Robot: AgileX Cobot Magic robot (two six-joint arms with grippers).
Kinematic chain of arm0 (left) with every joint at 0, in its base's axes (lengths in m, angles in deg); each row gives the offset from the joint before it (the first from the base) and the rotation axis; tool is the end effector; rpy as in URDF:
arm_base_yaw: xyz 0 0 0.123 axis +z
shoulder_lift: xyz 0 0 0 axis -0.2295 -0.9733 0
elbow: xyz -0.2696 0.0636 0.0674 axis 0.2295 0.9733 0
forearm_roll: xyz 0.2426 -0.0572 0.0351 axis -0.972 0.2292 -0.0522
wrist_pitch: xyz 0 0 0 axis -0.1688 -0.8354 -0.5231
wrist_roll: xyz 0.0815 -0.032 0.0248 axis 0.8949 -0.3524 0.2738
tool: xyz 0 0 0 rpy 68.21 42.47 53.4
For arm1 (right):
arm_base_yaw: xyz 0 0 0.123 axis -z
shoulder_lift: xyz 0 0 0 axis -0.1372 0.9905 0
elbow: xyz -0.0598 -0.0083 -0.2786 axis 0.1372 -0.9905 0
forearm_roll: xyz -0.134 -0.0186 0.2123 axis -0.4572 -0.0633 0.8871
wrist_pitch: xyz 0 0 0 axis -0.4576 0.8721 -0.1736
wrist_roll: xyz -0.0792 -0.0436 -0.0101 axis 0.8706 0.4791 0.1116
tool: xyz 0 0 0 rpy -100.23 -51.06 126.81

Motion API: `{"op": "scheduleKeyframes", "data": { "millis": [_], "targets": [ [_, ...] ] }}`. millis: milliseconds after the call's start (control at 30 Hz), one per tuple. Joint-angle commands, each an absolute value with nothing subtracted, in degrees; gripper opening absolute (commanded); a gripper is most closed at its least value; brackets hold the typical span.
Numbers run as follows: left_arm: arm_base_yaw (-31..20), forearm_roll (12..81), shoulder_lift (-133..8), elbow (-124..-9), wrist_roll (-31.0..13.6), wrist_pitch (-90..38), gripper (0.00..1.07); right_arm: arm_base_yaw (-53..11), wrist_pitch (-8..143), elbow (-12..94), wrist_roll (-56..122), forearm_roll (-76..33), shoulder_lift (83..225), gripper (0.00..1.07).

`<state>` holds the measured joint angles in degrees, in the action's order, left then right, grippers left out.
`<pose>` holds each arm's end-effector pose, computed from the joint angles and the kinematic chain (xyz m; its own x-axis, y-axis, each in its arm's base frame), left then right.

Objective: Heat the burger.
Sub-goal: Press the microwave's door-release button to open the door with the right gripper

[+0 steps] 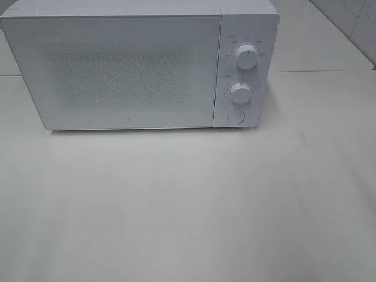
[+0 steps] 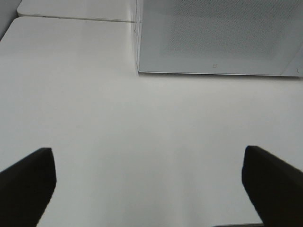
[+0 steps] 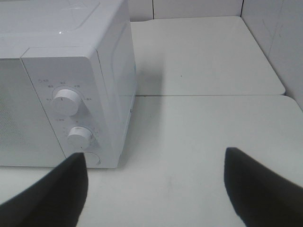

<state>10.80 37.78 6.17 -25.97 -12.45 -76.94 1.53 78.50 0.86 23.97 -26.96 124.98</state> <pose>-0.0096 -0.0082 0.2821 -0.4508 -0.0317 -0.8921 0.1049 0.9906 -0.0882 0.1453 0.0151 0.3025 -0.2455 -0.0337 -0.9688 -0.1013 0.9948 -0.0090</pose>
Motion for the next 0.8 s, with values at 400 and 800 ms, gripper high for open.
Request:
{"op": "scheduleKeyframes", "data": {
  "millis": [400, 800],
  "targets": [
    [11.09, 37.84, 6.34, -25.8, -12.45, -76.42, 1.0, 1.87, 44.07, -7.05, 26.03, -26.85, 145.26, 0.76],
    [11.09, 37.84, 6.34, -25.8, -12.45, -76.42, 1.0, -1.45, 19.55, -11.57, 36.97, -11.38, 162.57, 0.76]
  ]
}}
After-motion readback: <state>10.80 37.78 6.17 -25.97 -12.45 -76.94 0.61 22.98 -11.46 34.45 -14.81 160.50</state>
